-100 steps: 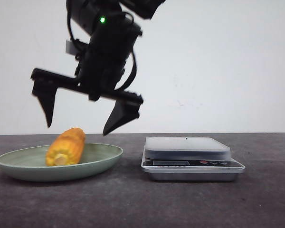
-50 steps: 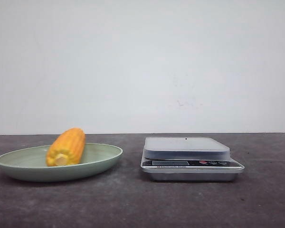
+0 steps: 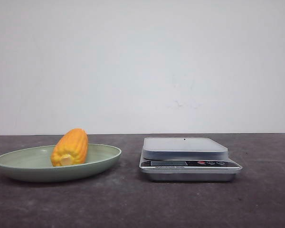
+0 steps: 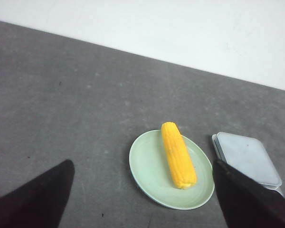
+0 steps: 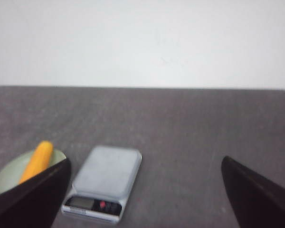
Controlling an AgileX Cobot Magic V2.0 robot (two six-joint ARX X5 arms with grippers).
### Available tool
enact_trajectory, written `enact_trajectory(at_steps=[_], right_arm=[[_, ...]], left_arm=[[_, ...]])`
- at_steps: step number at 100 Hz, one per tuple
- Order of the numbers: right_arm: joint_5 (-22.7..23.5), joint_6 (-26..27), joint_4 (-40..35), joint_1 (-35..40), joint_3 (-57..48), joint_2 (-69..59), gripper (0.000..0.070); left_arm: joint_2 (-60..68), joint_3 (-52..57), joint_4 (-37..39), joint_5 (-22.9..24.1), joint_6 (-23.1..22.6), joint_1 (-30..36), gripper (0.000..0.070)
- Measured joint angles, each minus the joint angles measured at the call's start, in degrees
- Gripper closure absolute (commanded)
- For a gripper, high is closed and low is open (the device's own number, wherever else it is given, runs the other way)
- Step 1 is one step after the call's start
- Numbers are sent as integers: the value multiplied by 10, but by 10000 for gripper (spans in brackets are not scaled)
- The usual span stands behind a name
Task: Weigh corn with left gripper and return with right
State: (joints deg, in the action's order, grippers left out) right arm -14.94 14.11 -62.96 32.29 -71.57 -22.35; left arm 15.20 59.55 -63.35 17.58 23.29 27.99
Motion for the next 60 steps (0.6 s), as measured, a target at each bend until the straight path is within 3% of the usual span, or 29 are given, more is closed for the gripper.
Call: enact_trajectory(at_steps=[3,6,10,11,14,32,60], right_arm=[[2,4,0,0,19,16,244],[3,8,0,0,37,31,343],[5,10,-2,0,59,48,519],[5,11,-2,0,64,51,597],[6,12,-2,0,80,60,700],[-3,12,16,0,144,68,688],[14,23,24,0,156,68,688]], left_arm=[[0,-5,4,-1,0,0,201],[0,-10,7,-4,0,0,295],[0,-17,10,-6,-1,0,480],[0,-19,12,-7,-1,0,535],[0,-26,16,-7,-2,0,696],[0,-55,69,-16,-5,0,690],[1,-56,80,-24,-7,0,674]])
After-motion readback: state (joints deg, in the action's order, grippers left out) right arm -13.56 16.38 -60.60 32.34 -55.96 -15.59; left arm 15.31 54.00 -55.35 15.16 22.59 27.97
